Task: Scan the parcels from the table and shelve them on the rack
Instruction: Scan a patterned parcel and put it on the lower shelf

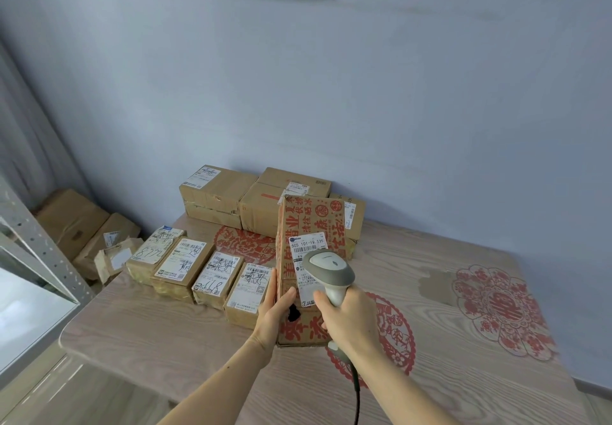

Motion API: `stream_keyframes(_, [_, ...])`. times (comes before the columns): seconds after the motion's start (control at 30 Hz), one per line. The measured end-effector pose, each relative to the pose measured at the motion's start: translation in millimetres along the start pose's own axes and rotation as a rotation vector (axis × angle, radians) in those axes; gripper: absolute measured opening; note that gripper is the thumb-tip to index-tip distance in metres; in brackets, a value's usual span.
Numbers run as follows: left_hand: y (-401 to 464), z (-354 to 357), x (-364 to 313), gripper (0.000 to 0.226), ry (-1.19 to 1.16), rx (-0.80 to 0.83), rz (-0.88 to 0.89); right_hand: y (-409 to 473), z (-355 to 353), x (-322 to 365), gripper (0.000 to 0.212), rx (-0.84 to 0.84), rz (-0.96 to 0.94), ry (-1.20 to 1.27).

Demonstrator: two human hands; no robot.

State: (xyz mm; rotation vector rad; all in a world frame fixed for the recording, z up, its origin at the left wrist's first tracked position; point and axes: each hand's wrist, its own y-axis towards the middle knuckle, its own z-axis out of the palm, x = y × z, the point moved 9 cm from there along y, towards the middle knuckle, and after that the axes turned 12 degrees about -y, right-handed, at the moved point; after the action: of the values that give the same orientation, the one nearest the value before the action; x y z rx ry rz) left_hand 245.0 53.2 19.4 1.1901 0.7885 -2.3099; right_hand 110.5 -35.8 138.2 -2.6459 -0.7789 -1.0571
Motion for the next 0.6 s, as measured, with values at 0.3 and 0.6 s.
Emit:
stream_keyframes(0.3, [-0.9, 0.6, -1.9, 0.105, 0.032, 0.002, -0.003, 1.6, 4.6, 1.4, 0.028, 0.029, -0.006, -0.001])
stream_keyframes(0.6, [-1.5, -1.8, 1.1, 0.096, 0.049, -0.004, -0.009, 2.6, 4.0, -1.6, 0.029, 0.030, 0.020, 0.022])
